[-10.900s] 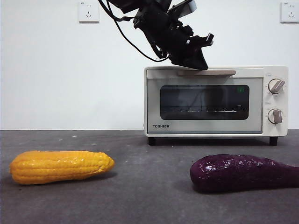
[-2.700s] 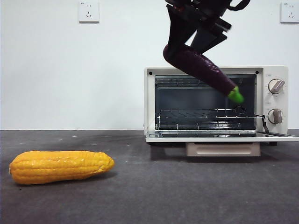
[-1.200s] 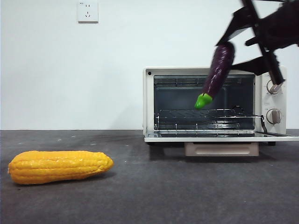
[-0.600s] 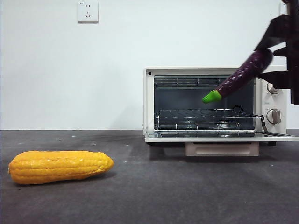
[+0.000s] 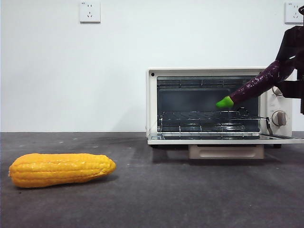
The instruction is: Take the eggplant from the table,put the eggplant in the oven
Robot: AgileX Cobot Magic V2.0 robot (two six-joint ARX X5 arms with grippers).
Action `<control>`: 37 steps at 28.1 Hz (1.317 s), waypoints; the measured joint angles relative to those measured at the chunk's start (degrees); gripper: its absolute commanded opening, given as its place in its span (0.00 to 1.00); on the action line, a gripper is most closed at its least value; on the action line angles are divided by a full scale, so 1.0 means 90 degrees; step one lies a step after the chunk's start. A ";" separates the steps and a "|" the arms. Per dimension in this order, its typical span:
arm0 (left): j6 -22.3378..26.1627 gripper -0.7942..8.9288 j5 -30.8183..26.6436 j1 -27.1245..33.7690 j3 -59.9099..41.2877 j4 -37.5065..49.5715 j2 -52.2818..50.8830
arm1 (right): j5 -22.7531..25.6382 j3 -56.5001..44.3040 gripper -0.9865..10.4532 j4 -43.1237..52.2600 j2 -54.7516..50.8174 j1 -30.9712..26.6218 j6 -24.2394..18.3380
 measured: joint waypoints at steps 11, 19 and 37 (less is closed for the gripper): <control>0.0000 0.08 -0.0005 -0.0165 0.0000 -0.0165 0.0000 | 0.0452 0.0070 0.08 0.1702 0.1530 0.0270 0.0032; 0.0000 0.08 -0.0007 -0.0165 0.0000 -0.0165 0.0000 | 0.0614 0.0882 0.08 0.1695 0.1792 0.0355 0.0044; 0.0010 0.08 -0.0007 -0.0165 0.0000 -0.0182 0.0000 | 0.0648 0.2222 0.08 0.0695 0.2543 0.0418 0.0041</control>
